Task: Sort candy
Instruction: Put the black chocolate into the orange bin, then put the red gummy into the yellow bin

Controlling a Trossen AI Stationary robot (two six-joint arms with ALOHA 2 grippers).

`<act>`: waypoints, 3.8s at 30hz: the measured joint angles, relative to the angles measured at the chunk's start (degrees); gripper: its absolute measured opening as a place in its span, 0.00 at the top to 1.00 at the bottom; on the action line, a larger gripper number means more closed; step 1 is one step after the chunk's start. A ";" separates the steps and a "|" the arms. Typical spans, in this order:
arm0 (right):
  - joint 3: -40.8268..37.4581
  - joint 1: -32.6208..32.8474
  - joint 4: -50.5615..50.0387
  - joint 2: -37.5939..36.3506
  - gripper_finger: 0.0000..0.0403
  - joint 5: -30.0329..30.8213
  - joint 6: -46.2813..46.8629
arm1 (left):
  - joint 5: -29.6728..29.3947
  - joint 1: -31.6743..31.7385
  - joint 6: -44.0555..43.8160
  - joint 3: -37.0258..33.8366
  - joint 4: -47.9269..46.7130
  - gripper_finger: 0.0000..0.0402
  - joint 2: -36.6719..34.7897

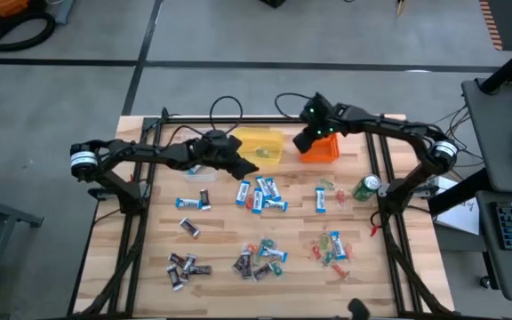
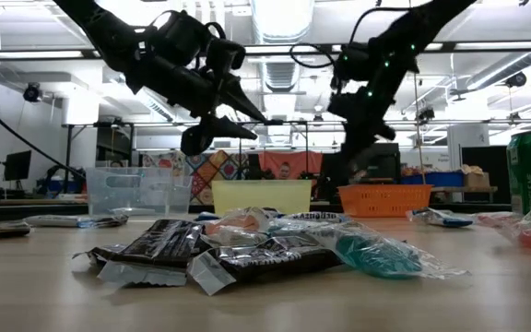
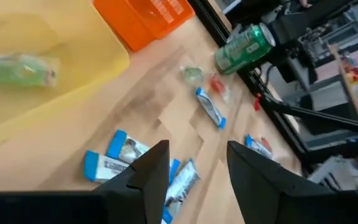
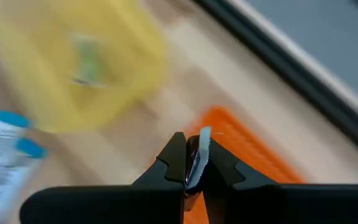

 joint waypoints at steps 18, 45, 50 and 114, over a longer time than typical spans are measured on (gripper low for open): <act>-0.83 0.05 -7.07 -1.20 0.57 6.02 2.97 | 1.33 -0.51 -3.85 0.00 -4.68 0.69 0.00; -18.29 42.24 4.20 -24.15 0.52 12.28 27.50 | -20.01 -20.70 3.30 3.99 -24.32 0.68 0.87; -18.36 43.15 5.28 -22.97 0.52 13.21 27.69 | -21.67 -20.80 2.86 4.00 -22.59 0.65 0.94; -19.48 43.12 8.59 -20.98 0.52 17.19 24.36 | -33.42 -21.94 10.18 3.65 -14.38 1.00 2.83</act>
